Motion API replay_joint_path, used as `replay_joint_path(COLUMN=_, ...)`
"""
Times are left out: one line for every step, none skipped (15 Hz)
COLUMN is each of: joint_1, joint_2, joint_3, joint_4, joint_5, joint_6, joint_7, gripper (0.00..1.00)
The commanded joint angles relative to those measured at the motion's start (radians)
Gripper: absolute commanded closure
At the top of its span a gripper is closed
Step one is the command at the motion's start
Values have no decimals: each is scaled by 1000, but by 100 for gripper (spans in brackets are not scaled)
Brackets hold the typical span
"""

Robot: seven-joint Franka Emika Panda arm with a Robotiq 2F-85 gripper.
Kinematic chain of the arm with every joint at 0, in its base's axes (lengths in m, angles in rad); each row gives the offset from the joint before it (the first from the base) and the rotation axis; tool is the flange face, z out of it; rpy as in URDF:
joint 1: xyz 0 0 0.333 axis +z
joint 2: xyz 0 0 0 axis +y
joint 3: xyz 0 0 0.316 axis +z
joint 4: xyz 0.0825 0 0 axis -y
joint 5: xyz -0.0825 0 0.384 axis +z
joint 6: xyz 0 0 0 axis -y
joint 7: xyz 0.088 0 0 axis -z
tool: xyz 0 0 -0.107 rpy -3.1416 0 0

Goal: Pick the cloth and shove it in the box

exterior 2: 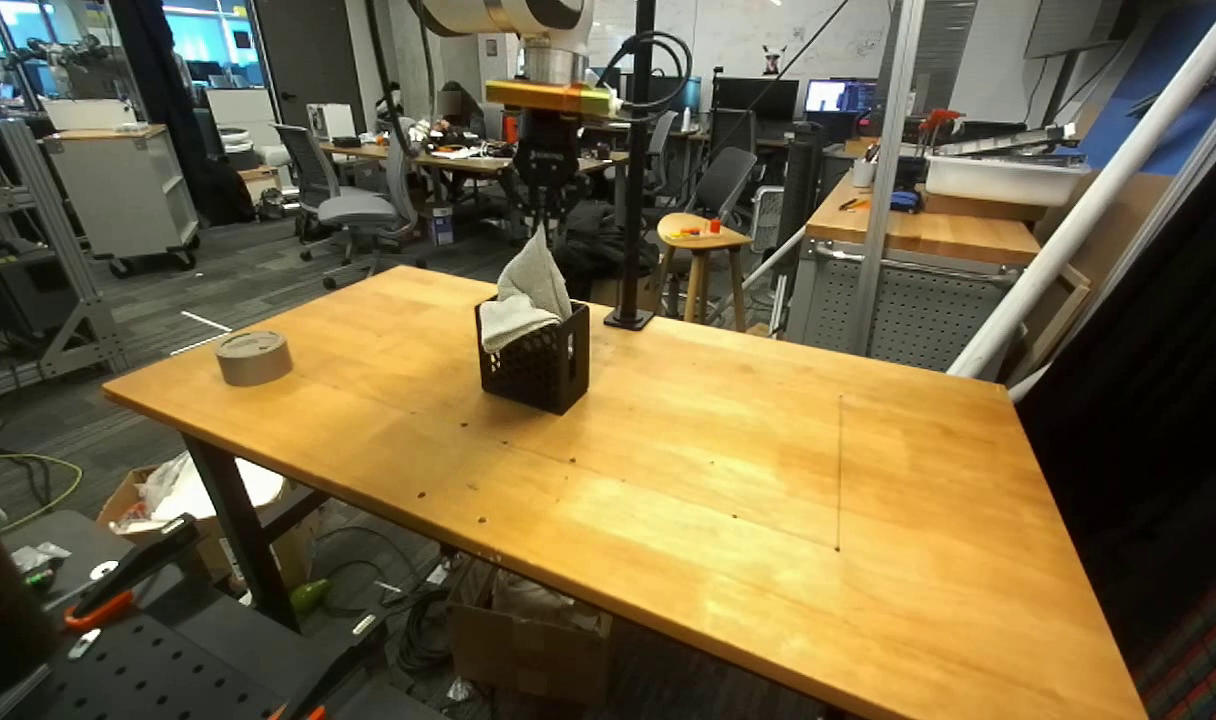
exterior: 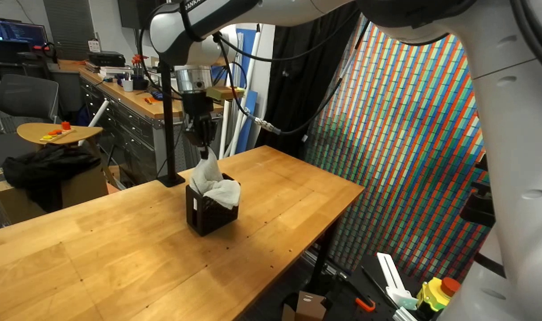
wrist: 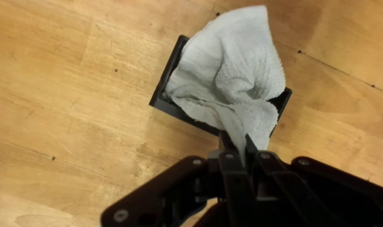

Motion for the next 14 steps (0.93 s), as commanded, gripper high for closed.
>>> replay_joint_path(joint_1=45, joint_2=-42, joint_3=-10, joint_4=-37, joint_5=-29, joint_6=-89, joint_7=62, gripper=95)
replay_joint_path(joint_1=50, joint_2=-45, joint_3=-6, joint_4=-50, joint_5=-27, joint_6=-94, joint_7=66, gripper=95)
replay_joint_path(joint_1=56, joint_2=-49, joint_3=-3, joint_4=-70, joint_5=-25, joint_6=-78, joint_7=68, gripper=95)
replay_joint_path(joint_1=61, joint_2=-51, joint_3=-2, joint_4=-88, joint_5=-26, joint_6=-62, joint_7=70, gripper=95)
replay_joint_path(joint_1=65, joint_2=-53, joint_3=-3, joint_4=-113, joint_5=-31, joint_6=-35, joint_7=71, gripper=95)
replay_joint_path(joint_1=67, joint_2=-53, joint_3=-4, joint_4=-131, joint_5=-31, joint_6=-17, joint_7=74, gripper=95)
replay_joint_path(joint_1=67, joint_2=-53, joint_3=-8, joint_4=-150, joint_5=-34, joint_6=1, joint_7=79, gripper=95)
replay_joint_path(joint_1=65, joint_2=-56, joint_3=-11, joint_4=-167, joint_5=-37, joint_6=17, joint_7=83, gripper=95)
replay_joint_path(joint_1=62, joint_2=-59, joint_3=-16, joint_4=-185, joint_5=-41, joint_6=33, joint_7=90, gripper=95)
replay_joint_path(joint_1=60, joint_2=-61, joint_3=-22, joint_4=-198, joint_5=-46, joint_6=44, joint_7=97, gripper=95)
replay_joint_path(joint_1=56, joint_2=-65, joint_3=-28, joint_4=-210, joint_5=-53, joint_6=57, joint_7=102, gripper=95)
replay_joint_path(joint_1=54, joint_2=-67, joint_3=-36, joint_4=-216, joint_5=-62, joint_6=66, joint_7=107, gripper=95)
replay_joint_path(joint_1=51, joint_2=-68, joint_3=-42, joint_4=-219, joint_5=-70, joint_6=75, joint_7=110, gripper=95)
replay_joint_path(joint_1=48, joint_2=-67, joint_3=-48, joint_4=-218, joint_5=-73, joint_6=84, joint_7=111, gripper=95)
